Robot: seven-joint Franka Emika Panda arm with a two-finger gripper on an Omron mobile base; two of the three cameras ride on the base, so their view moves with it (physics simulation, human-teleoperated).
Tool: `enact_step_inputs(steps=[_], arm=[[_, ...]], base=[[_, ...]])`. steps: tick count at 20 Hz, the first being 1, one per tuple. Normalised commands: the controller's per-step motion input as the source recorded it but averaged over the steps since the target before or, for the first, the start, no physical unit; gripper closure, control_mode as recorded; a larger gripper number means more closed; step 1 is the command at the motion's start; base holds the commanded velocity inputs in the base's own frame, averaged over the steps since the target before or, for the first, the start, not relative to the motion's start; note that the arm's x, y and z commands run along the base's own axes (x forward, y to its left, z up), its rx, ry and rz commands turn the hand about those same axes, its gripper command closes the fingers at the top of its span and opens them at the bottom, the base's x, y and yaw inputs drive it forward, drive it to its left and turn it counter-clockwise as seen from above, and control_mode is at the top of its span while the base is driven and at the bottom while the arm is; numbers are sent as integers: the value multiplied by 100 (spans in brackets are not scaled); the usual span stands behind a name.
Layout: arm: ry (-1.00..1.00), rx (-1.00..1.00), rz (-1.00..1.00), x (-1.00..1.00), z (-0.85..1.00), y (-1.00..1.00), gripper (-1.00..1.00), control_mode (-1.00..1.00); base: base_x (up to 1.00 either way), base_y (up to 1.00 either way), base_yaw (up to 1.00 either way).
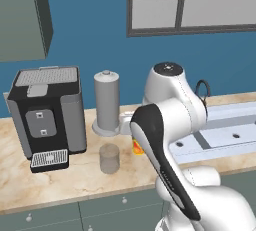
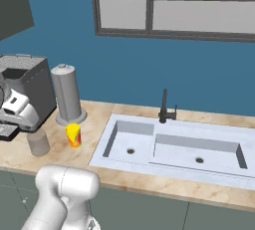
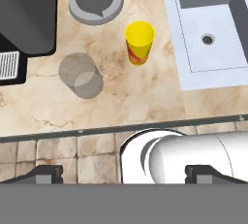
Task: Place the cup in the left basin and the glass cup in the right basin of the sink.
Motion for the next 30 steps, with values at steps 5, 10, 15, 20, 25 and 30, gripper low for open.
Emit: enact_step_inputs(steps=[5, 10, 15, 20, 25, 30], arm=[[0, 0, 0, 45, -28, 5, -100, -100], [0, 0, 0, 35, -28, 10, -100, -100], [0, 0, 0, 25, -30, 10, -100, -100], [0, 0, 0, 24, -33, 10, -100, -100], [0, 0, 0, 30, -31, 11, -100, -100], [0, 1, 0, 24, -17, 7, -100, -100]], base=[[0, 0, 0], [0, 0, 0], [0, 0, 0], [0, 0, 0], [0, 0, 0], [0, 0, 0]])
